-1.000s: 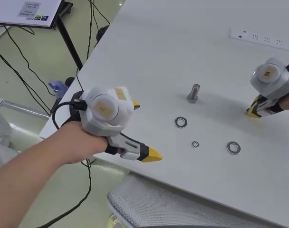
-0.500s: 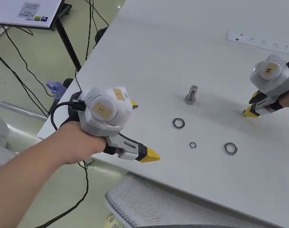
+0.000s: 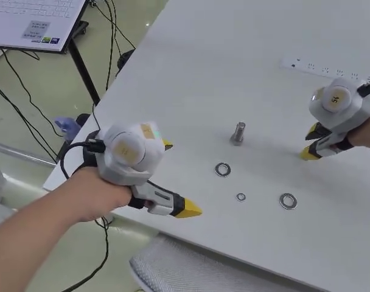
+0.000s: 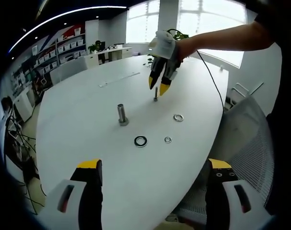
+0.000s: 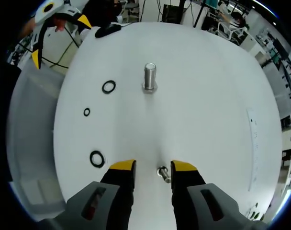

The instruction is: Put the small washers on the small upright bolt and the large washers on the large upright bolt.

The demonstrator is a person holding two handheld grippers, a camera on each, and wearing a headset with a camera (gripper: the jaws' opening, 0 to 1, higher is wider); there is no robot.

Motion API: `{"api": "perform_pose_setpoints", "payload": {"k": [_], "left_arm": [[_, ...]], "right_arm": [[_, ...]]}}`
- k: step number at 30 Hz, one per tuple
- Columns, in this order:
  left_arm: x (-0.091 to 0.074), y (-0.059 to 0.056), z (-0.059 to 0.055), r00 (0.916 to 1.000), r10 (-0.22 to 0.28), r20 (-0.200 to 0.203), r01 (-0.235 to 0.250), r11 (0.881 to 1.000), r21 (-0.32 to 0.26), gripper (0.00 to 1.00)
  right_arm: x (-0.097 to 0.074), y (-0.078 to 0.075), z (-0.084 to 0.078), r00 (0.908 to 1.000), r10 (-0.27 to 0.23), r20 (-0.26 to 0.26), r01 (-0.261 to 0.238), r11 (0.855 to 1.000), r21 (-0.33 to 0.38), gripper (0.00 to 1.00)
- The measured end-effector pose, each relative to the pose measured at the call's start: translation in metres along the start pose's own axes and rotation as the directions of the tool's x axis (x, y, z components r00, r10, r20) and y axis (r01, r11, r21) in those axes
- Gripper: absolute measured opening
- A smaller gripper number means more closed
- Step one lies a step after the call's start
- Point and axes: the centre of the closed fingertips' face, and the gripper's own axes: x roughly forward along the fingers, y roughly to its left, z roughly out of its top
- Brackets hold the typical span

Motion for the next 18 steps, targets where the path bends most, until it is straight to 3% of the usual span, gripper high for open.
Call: {"api": "perform_pose_setpoints", "payload": {"k": [6,18], "left_arm": [[-0.002,-0.002,-0.003,1.0,0.001,-0.008,-0.001,1.0,-0.002,0.9],[-0.004,-0.005,0.007,1.0,0.0,0.002,0.0,1.0,0.018,0.88]], "right_arm": [[-0.003,0.021,0.014,0.9997,0.018,0.017,-0.017,0.999,-0.03,0.31],[-0.005,0.06,0.044,0.9971,0.042,0.063,-0.037,0.996,-0.08,0.31]]}}
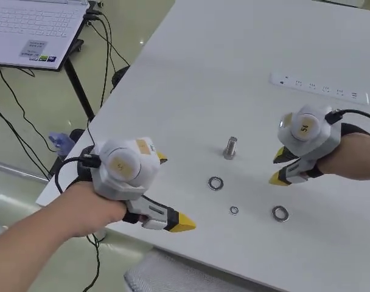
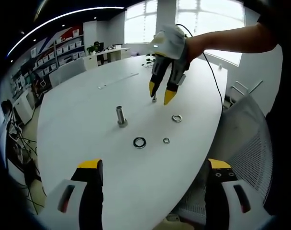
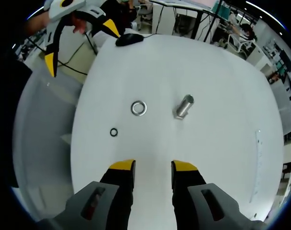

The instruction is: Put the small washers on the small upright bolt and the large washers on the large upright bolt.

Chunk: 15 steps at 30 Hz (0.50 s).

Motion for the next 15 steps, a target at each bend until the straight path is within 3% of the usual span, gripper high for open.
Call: {"api": "perform_pose_setpoints", "payload": {"k": [15], "left_arm": [[-0.004,-0.005,0.0,0.9998,0.018,0.009,-0.018,1.0,0.016,0.92]], "right_arm": [[0.012,0.043,0.016,0.9974,0.059,0.042,-0.059,0.998,-0.01,0.32]]}}
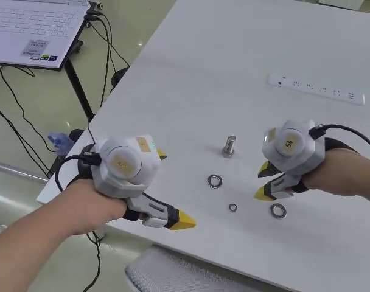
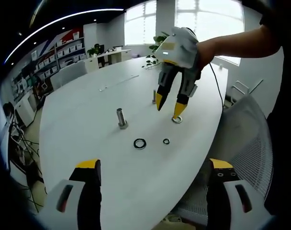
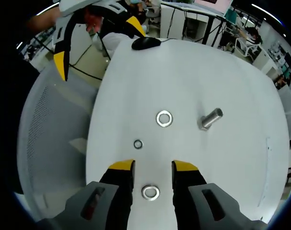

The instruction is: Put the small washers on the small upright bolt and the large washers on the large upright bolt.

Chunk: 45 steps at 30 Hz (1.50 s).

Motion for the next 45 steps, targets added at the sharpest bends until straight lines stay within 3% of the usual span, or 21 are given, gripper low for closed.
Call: {"api": "perform_pose_setpoints", "payload": {"k": [7,24,26,45], "left_arm": [[0.0,-0.001,-0.005,0.9998,-0.011,-0.017,0.011,1.0,0.016,0.92],[0.004,-0.004,-0.008,0.9995,-0.033,-0.005,0.033,0.999,0.018,0.99],[0.004,-0.004,-0.007,0.9995,-0.032,-0.004,0.032,0.999,0.021,0.99],[0.002,-0.004,-0.008,0.9991,-0.043,0.005,0.043,0.999,0.012,0.94]], "right_arm": [[0.018,0.009,-0.002,0.9999,0.012,0.012,-0.012,1.0,-0.003,0.35],[0.058,0.017,0.0,0.9987,0.029,0.042,-0.028,0.999,-0.023,0.35],[0.063,0.018,-0.001,0.9992,0.029,0.027,-0.028,0.999,-0.037,0.34],[0.073,0.019,-0.001,0.9997,0.023,-0.008,-0.023,0.997,-0.079,0.29]]}}
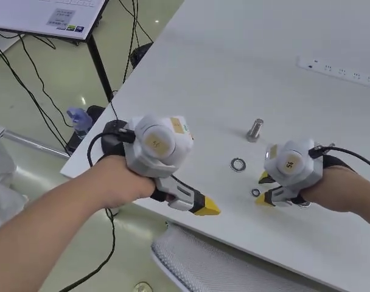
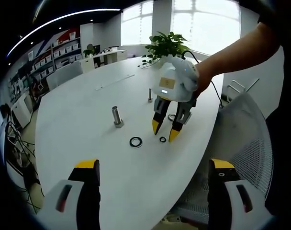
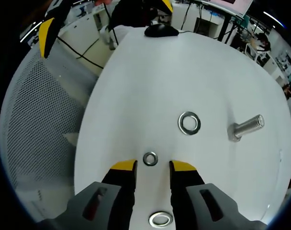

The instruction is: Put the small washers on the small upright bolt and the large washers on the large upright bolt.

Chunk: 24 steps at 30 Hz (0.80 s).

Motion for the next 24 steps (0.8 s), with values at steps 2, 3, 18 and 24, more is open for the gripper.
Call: {"api": "perform_pose_setpoints", "payload": {"k": [2,3,18,24], "left_arm": [[-0.0007,-0.0001,0.0011,1.0,0.0,0.006,0.0,1.0,-0.003,0.94],[-0.0008,0.0003,0.0015,1.0,0.002,0.009,-0.002,1.0,-0.006,0.93],[-0.0014,0.0002,0.0,0.9999,0.006,0.015,-0.005,1.0,-0.018,0.9],[-0.0023,0.0006,-0.0006,0.9999,0.004,0.012,-0.003,1.0,-0.02,0.89]], "right_arm": [[0.0,-0.0004,0.0,1.0,0.001,-0.002,-0.001,1.0,-0.014,0.28],[0.0002,-0.0004,-0.0002,1.0,0.0,-0.004,0.0,1.0,-0.013,0.28],[0.0046,0.0041,0.0054,0.997,-0.004,-0.077,-0.002,0.997,-0.079,0.15],[0.0041,0.0034,0.0036,0.9961,0.014,-0.087,-0.022,0.995,-0.096,0.15]]}}
